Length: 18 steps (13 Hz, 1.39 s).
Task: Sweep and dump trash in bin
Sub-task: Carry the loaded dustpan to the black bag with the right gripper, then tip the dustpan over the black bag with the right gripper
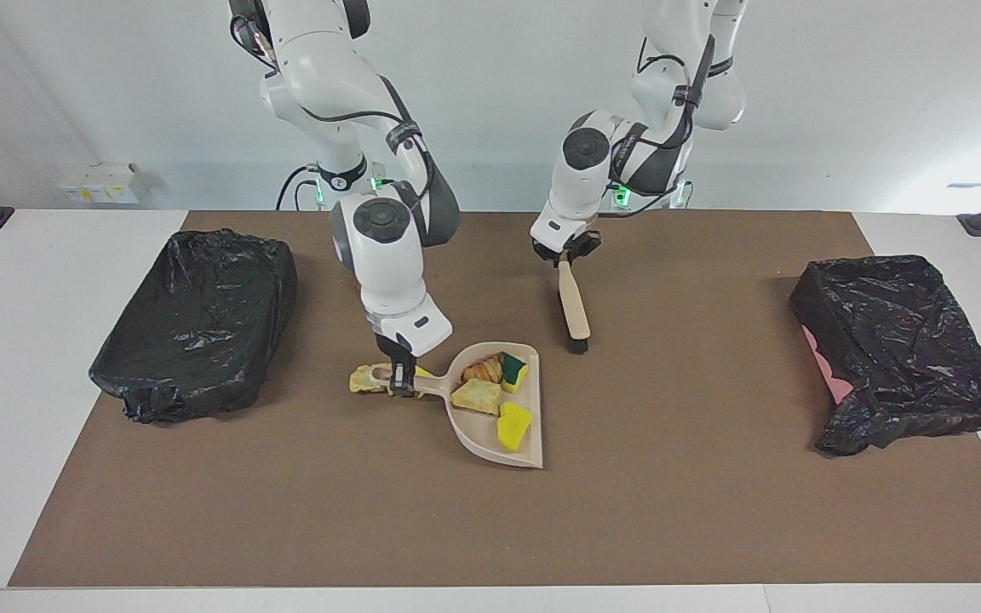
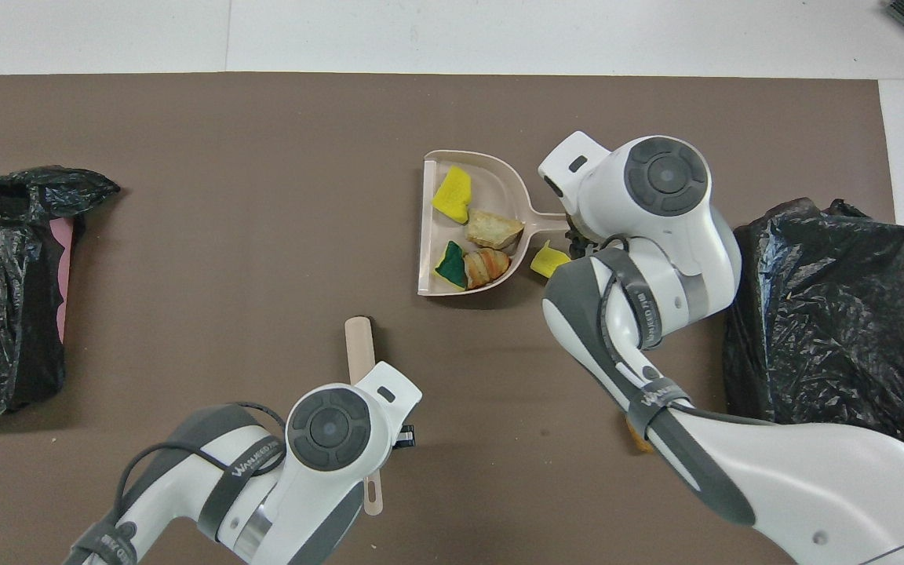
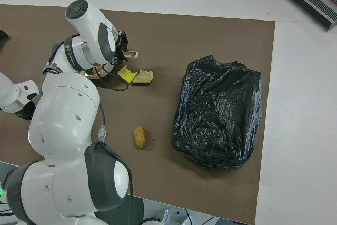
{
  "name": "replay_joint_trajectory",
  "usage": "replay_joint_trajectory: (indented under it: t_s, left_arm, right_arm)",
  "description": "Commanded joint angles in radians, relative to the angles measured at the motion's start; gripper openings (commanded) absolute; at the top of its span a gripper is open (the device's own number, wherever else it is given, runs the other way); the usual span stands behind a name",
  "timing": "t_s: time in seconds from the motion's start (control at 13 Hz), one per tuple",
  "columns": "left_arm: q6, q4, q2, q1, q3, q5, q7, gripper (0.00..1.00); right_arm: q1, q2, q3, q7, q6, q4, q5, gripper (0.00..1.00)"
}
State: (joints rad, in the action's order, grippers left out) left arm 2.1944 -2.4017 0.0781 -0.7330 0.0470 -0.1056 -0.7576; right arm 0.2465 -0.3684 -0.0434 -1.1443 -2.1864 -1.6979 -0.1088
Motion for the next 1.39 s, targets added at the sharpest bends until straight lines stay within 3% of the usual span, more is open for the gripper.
replay_joint_trajectory:
  t_s: [0.0,0.39,0.46,0.62,1.0,1.31]
  left_arm:
    - [0.051,-0.099,0.094,-0.091,-0.010,0.020,-0.116,0.00]
    - [0.187,-0.174,0.106,-0.120,-0.007,0.020,-0.189,0.00]
    - [0.191,-0.175,0.104,-0.111,-0.007,0.020,-0.177,0.10]
    - [0.186,-0.153,0.079,-0.073,-0.010,0.020,-0.142,1.00]
    - [0.091,0.018,-0.012,0.108,-0.012,0.020,0.081,1.00]
    - [0.088,0.125,-0.063,0.266,-0.013,0.052,0.190,1.00]
  right_arm:
    - [-0.111,0.113,-0.018,-0.095,0.104,-0.013,0.011,0.00]
    - [-0.355,0.302,-0.018,-0.387,0.255,-0.043,0.058,0.00]
    - [-0.395,0.337,-0.018,-0.461,0.279,-0.060,0.058,0.00]
    - [-0.493,0.376,-0.016,-0.624,0.309,-0.092,0.067,0.00]
    - [-0.729,0.439,-0.009,-1.023,0.286,-0.158,0.090,0.00]
    - [-0.812,0.479,-0.003,-1.184,0.226,-0.209,0.038,0.00]
